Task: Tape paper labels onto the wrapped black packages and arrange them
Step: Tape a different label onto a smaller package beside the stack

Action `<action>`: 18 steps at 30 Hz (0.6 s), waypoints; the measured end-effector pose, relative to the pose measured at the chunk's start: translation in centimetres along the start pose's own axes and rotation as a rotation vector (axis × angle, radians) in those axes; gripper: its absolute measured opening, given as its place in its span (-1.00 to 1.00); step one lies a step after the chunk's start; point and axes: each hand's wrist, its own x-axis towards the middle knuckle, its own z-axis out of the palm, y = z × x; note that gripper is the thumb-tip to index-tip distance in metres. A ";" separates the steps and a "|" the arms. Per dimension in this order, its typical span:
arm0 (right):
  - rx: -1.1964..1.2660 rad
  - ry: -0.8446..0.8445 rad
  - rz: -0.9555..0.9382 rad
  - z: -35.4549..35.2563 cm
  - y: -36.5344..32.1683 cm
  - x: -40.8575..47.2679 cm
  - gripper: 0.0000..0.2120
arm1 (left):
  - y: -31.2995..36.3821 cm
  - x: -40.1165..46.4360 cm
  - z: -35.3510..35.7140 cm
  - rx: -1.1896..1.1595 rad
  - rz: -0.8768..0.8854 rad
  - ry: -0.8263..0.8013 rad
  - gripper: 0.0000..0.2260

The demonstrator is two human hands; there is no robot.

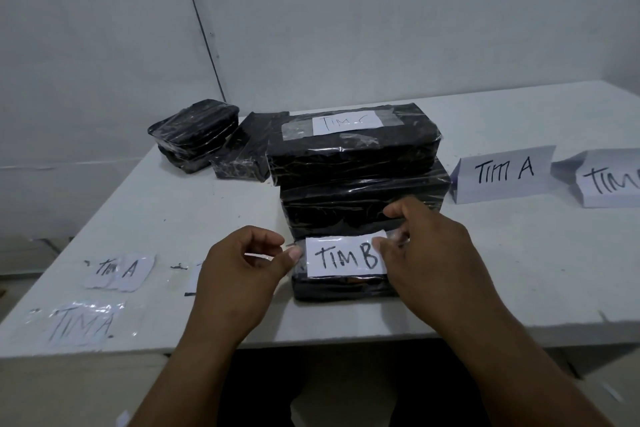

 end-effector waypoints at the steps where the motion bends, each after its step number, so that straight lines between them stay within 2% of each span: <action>1: -0.020 0.017 -0.009 -0.1 -0.1 -0.1 -0.64 | 0.0 0.0 0.0 0.005 0.005 0.008 -0.84; 8: 0.057 0.112 0.003 0.1 -0.3 -0.5 -0.65 | 0.3 -0.4 0.3 0.081 0.067 0.048 -0.85; 14: 0.106 0.196 0.014 -0.1 1.5 0.2 -0.55 | 0.3 -0.5 0.4 0.086 0.052 0.060 -0.84; 18: 0.180 0.196 0.056 -0.5 3.0 0.7 -0.63 | 0.4 -0.6 0.3 0.073 0.047 0.028 -0.90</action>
